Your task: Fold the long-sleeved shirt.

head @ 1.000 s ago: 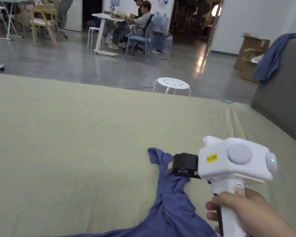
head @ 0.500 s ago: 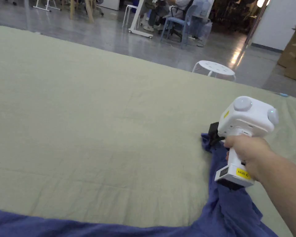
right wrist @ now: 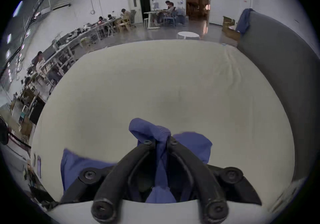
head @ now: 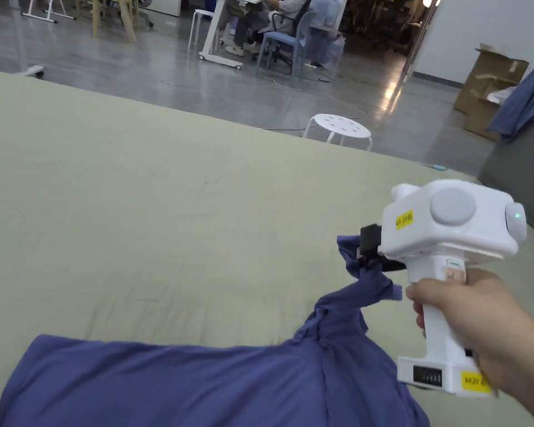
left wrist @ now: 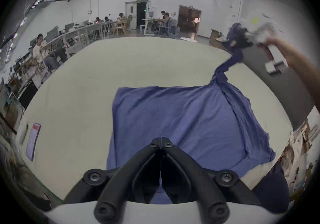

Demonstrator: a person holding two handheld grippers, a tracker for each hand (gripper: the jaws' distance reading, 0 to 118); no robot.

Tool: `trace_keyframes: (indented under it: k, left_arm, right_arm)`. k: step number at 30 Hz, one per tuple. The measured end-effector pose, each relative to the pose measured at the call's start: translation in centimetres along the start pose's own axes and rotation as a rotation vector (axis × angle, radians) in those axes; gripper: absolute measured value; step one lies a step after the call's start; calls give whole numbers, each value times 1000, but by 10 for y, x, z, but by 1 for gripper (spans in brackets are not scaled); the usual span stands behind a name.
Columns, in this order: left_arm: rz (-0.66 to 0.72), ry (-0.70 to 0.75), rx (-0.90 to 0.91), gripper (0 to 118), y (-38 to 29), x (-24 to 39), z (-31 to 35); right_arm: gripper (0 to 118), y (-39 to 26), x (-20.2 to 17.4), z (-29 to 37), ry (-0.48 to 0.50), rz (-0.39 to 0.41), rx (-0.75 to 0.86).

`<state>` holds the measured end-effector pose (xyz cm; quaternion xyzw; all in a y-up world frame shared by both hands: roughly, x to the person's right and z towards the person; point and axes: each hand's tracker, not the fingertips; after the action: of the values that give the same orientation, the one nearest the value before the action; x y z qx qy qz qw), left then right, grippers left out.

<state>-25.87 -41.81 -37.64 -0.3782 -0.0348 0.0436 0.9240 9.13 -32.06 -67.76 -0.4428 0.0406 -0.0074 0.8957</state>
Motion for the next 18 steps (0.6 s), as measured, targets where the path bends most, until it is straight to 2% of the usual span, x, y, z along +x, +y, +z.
trace_keyframes:
  k: [2,4,6,8,10,11,12,13,16,17,18]
  left_arm:
    - [27,23,8,0,0,-1,8]
    - [50,-1,15,0,2,-1,9]
    - [20,-10,37,0,4,4,13]
    - [-17,5,65,0,6,8,17]
    - [5,-16,69,0,7,10,23]
    - [16,-32,66,0,7,10,23]
    - [17,-32,62,0,7,10,22]
    - [12,-27,59,0,5,12,21]
    - [-6,-11,31,0,4,15,18]
    - [1,-18,23,0,4,14,18]
    - [0,-20,22,0,3,14,20]
  right_arm:
    - [6,-37,0,8,-18,-47,-43]
    - [6,-78,4,2,-28,-130,-95]
    - [6,-122,11,-12,-64,-199,-170]
    - [6,-159,14,-34,-59,-256,-273]
    - [6,-193,17,-50,-69,-318,-356]
    - [6,-206,19,-61,-78,-355,-375]
    - [6,-213,23,-54,-52,-395,-273]
    - [7,-212,22,-48,-69,-405,-235]
    - [12,-202,16,-55,-92,-364,-279]
    - [17,-201,16,-43,-90,-338,-291]
    - [26,-197,18,-40,-88,-335,-296]
